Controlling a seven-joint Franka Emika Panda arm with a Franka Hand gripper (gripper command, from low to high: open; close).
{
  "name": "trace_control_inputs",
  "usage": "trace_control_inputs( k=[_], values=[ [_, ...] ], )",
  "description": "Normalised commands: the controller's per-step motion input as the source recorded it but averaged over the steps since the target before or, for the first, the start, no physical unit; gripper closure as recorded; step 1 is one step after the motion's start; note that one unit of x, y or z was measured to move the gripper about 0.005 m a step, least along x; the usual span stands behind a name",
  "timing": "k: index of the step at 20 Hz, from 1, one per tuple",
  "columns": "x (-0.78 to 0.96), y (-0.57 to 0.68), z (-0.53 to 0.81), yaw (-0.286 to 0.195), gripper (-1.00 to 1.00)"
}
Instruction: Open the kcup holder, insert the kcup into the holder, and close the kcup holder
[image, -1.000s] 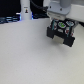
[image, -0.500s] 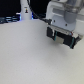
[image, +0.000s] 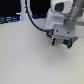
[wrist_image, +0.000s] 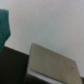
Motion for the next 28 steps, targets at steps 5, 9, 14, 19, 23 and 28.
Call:
trace_control_inputs(
  k=[5,9,14,19,23,28],
  values=[
    [-0.45,0.42,0.01,0.115,-1.0],
    [-0.52,0.45,0.0,0.107,-1.0],
    [-0.65,0.45,0.02,0.108,-1.0],
    [-0.66,0.44,0.02,0.102,-1.0],
    [-0.72,0.46,0.0,0.075,-1.0],
    [-0.88,0.41,-0.03,0.067,-1.0]
  ],
)
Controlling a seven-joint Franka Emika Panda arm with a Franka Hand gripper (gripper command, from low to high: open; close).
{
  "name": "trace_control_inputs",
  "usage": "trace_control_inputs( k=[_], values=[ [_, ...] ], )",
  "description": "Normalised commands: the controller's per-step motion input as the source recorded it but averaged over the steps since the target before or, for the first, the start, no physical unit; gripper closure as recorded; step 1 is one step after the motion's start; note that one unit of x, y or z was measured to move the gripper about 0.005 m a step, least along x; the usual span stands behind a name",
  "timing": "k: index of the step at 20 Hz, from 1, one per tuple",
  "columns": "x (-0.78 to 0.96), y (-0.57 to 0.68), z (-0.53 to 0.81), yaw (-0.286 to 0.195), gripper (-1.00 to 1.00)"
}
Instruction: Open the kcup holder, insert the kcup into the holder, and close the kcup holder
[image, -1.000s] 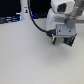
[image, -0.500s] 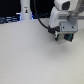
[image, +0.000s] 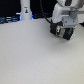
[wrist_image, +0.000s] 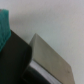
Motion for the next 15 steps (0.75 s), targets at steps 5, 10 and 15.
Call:
trace_control_inputs(
  k=[5,10,15],
  values=[
    [-0.87,0.4,-0.02,0.07,-1.0],
    [-0.67,0.46,0.05,0.081,-1.0],
    [-0.07,0.33,0.83,0.092,-1.0]
  ],
)
